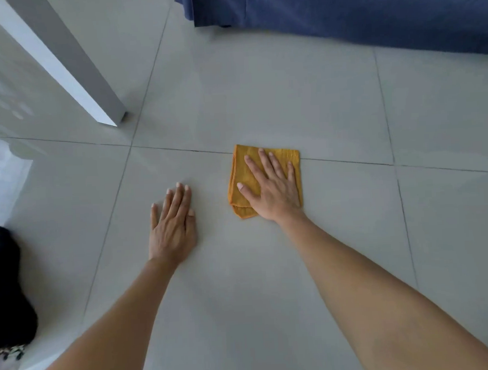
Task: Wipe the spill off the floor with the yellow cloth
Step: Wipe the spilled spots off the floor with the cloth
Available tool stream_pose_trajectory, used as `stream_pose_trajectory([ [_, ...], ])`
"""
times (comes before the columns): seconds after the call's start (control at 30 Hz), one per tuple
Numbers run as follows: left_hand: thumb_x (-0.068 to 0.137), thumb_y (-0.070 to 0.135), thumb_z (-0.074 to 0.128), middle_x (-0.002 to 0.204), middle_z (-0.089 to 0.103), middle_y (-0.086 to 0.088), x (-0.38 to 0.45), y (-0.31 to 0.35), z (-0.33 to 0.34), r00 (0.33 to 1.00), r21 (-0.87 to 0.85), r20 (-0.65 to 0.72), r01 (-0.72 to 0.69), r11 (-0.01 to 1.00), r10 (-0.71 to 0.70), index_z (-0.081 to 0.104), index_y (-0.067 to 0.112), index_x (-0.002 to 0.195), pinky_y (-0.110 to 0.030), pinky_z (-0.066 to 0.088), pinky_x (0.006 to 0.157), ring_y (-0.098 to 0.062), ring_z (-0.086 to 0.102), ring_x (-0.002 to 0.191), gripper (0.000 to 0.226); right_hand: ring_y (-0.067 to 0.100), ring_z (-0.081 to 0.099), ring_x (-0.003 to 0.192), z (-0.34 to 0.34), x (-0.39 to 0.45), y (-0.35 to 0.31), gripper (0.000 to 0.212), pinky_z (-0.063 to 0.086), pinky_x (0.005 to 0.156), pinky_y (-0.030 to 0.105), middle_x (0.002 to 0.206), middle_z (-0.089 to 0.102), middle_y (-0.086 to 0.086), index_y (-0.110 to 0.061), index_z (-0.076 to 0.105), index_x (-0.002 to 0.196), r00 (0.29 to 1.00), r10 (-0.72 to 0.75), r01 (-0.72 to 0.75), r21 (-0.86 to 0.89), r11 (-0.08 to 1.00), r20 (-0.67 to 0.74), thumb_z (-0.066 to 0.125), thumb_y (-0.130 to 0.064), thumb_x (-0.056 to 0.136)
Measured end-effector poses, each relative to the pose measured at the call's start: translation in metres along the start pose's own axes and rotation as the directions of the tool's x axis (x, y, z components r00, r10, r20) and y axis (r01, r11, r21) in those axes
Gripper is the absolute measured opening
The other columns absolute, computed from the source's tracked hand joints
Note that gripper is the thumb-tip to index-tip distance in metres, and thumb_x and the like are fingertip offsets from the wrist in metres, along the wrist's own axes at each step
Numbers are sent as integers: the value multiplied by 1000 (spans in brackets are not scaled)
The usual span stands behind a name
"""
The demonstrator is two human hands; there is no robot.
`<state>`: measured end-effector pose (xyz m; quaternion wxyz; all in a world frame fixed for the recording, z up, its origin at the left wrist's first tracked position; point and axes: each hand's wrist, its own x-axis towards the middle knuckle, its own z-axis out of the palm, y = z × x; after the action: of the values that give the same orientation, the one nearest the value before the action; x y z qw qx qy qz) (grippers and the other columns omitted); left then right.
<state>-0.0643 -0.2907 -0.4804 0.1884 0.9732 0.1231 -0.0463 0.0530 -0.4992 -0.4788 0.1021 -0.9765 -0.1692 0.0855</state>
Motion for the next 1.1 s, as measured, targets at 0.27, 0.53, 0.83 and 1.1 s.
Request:
stream_pose_trajectory([
  [0.27,90,52,15,159,9,9,-15,78,35,995,32,48,-85,996,84,14,27,151,-43,1,117,-12,4,146,66,14,-1,150,-22,-49,125,73,-2,118,50,163,-2,-8,-42,7,152,984,178,-178,-34,983,-13,18,-72,86],
  [0.53,91,54,18,159,11,8,-16,79,37,997,100,20,-82,992,80,13,28,151,-44,5,117,-14,9,147,66,14,1,150,-36,-84,214,70,1,118,52,163,2,-8,-44,10,151,939,340,-341,-9,940,-55,25,-71,88],
  [0.83,91,56,17,159,11,7,-17,80,37,996,87,21,-84,993,82,13,27,152,-44,4,117,-14,8,147,67,17,0,150,-43,-129,259,77,1,118,54,164,1,-4,-36,10,153,845,531,-530,37,847,-57,15,-71,85],
  [1.1,90,60,18,160,6,8,-17,69,29,990,71,75,-128,989,122,9,26,152,-41,-2,117,-13,3,147,71,21,3,150,-22,-150,192,77,4,116,57,164,4,0,-32,13,154,856,512,-513,16,858,-74,14,-69,86],
])
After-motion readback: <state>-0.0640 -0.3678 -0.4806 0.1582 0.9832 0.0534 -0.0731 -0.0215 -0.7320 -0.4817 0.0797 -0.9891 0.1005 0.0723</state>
